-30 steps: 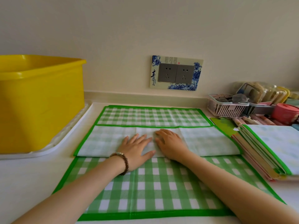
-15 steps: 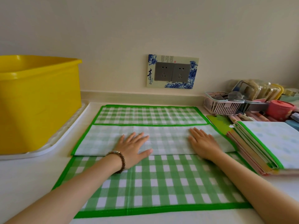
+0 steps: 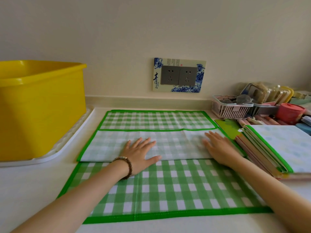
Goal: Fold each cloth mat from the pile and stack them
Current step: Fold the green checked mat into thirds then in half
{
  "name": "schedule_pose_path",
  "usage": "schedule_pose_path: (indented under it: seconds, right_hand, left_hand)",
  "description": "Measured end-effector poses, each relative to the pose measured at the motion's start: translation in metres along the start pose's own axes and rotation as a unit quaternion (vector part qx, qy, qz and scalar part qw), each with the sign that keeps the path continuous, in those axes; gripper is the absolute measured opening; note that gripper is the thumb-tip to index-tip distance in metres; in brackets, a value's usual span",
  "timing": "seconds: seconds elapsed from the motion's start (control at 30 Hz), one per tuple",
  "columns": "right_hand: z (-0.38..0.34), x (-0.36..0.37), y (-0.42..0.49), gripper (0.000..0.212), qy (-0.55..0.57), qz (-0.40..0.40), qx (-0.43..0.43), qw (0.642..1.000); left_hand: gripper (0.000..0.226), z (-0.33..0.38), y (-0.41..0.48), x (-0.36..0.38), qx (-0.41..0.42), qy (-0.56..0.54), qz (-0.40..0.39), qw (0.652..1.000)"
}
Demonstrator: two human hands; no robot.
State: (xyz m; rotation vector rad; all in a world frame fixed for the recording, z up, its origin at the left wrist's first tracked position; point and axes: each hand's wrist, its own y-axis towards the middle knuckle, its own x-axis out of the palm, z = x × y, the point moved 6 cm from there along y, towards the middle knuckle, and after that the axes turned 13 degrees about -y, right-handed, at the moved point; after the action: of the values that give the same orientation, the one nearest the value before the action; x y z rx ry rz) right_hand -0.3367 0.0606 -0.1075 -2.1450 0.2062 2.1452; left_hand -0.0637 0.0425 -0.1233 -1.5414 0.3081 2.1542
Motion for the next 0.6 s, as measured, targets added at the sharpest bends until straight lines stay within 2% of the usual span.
schedule_pose_path:
  seconds: [0.2,0.43,0.6]
  right_hand:
    - [-0.106,-0.001,-0.019,0.054,0.006,0.006,-0.187,0.982]
    - [-0.118,0.014,-0.024,0.059,-0.026,-0.05,-0.208,0.976]
    - [-0.118,0.014,-0.023,0.059,-0.034,-0.056,-0.212,0.975]
  left_hand:
    - [0.072,-0.003,0.003,0.001,-0.003,-0.005,0.0,1.0]
    - [0.07,-0.003,0.005,0.002,0.001,-0.012,-0.002,1.0]
    - [0.069,-0.022,-0.001,-0.004,-0.003,-0.014,-0.009,1.0]
